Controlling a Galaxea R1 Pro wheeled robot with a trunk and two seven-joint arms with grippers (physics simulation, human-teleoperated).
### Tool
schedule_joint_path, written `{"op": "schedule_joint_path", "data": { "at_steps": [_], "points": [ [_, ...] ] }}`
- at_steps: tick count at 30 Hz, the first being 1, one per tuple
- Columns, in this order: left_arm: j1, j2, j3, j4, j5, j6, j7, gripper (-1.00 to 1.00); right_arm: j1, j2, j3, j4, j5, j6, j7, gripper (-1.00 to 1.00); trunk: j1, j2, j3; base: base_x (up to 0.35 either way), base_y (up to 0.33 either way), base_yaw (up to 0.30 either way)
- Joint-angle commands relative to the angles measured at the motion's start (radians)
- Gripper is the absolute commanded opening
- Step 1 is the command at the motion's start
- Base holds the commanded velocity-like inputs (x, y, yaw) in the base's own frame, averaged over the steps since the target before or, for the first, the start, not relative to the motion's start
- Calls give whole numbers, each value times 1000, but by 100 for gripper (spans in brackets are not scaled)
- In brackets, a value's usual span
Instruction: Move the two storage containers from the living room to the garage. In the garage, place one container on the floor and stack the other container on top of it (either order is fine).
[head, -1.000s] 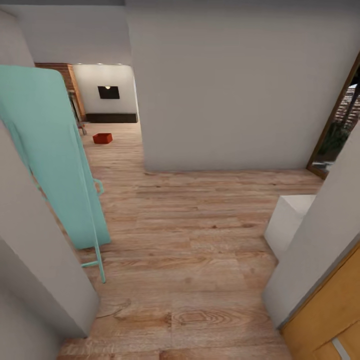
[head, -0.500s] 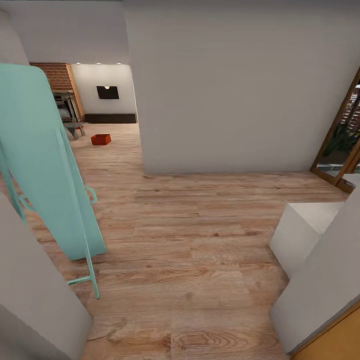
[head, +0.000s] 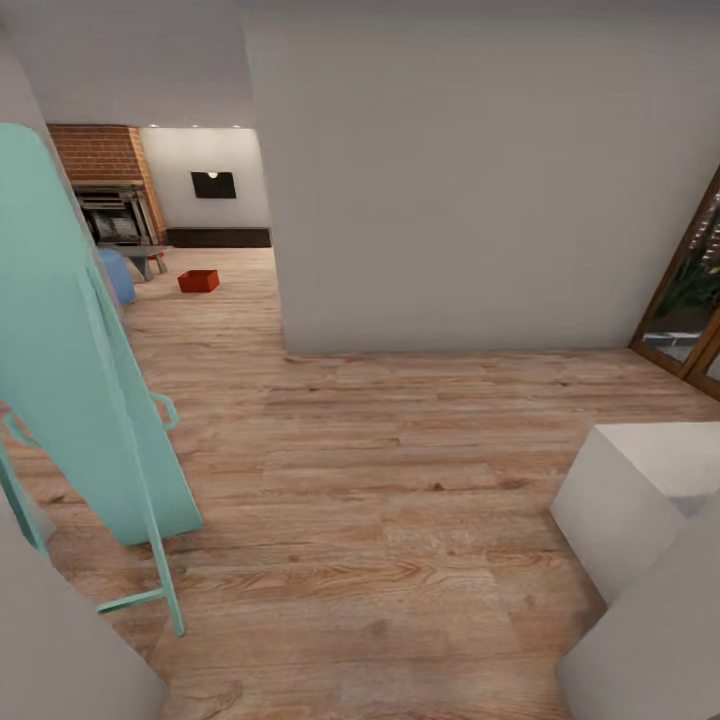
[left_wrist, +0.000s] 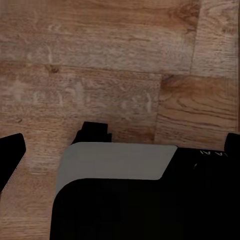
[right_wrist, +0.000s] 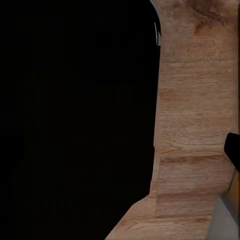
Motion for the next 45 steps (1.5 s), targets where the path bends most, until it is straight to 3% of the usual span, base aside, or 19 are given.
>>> {"op": "schedule_joint_path", "data": {
  "at_steps": [1,45],
  "points": [
    [-1,-1,5,1,-2,-3,2,100,0,0,1,1,1,-3,-2,100,0,0,-1,309,0,0],
    [-1,-4,5,1,-1,-3,2,100,0,0,1,1,1,-4,-2,100,0,0,10,309,-84,14]
  ]
}}
